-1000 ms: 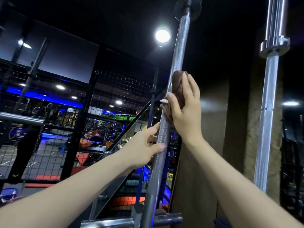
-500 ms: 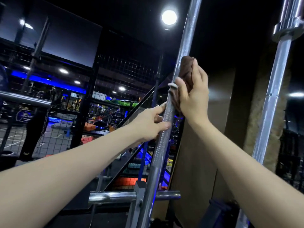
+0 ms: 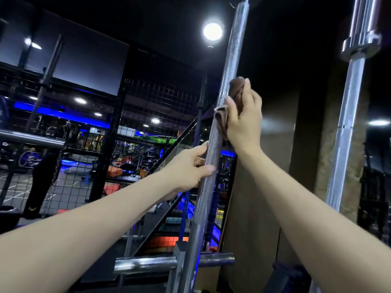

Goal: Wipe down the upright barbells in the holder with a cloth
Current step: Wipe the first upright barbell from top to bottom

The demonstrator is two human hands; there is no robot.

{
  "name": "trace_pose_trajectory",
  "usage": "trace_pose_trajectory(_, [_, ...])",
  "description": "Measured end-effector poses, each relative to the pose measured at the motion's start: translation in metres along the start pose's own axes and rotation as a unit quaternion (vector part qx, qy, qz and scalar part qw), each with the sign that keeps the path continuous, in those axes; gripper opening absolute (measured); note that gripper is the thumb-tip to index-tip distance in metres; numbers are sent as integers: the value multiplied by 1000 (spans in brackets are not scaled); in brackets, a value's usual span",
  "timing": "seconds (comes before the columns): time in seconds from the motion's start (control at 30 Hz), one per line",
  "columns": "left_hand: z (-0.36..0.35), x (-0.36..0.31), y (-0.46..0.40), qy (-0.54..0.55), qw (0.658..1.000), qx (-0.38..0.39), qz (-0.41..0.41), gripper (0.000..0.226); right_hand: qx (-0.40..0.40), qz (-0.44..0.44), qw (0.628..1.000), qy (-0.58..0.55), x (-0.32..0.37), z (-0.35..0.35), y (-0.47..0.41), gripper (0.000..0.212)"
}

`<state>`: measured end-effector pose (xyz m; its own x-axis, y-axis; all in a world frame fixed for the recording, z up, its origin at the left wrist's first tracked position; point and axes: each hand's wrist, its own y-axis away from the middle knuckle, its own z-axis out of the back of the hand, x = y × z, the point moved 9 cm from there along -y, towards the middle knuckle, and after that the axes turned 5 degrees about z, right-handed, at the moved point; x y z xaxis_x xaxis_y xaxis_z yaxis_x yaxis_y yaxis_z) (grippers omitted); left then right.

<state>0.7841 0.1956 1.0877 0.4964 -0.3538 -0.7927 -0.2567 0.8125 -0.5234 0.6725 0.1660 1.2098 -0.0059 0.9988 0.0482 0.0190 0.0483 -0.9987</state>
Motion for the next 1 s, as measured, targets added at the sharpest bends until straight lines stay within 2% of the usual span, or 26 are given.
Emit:
trace_pose_trajectory(0.17, [3,1,0,-11,1000,-5,2,57,12,-8,1000,-15,5,-4,27,62])
trace_pose_trajectory(0.27, [4,0,1,-23,1000,-12,-2,32,49,-6,999,-6,6,-8,63,68])
trace_pose_trajectory(0.3, [4,0,1,-22,1000,-16,-3,31,52,-6,999,-1,5,-7,64,67])
trace_pose_trajectory(0.43, [2,3,-1,-30,999,-18,-3,60,39,25,998,46,8,-8,13,63])
trace_pose_trajectory(0.53, [2,3,-3,-31,999,-13,-6,62,30,20,998,52,5,-10,-21,64])
trace_pose_trajectory(0.67, [3,4,-3,-27,999,-15,5,64,46,42,997,47,12,-13,19,67])
trace_pose_trajectory(0.77, [3,4,-1,-44,999,-21,11,59,70,96,984,133,26,-11,48,63])
trace_pose_trajectory(0.87, [3,3,0,-48,998,-31,14,63,56,145,964,217,40,-5,23,48])
trace_pose_trajectory(1.0, [5,5,-1,-45,998,-33,18,68,66,186,944,265,43,-8,-7,36])
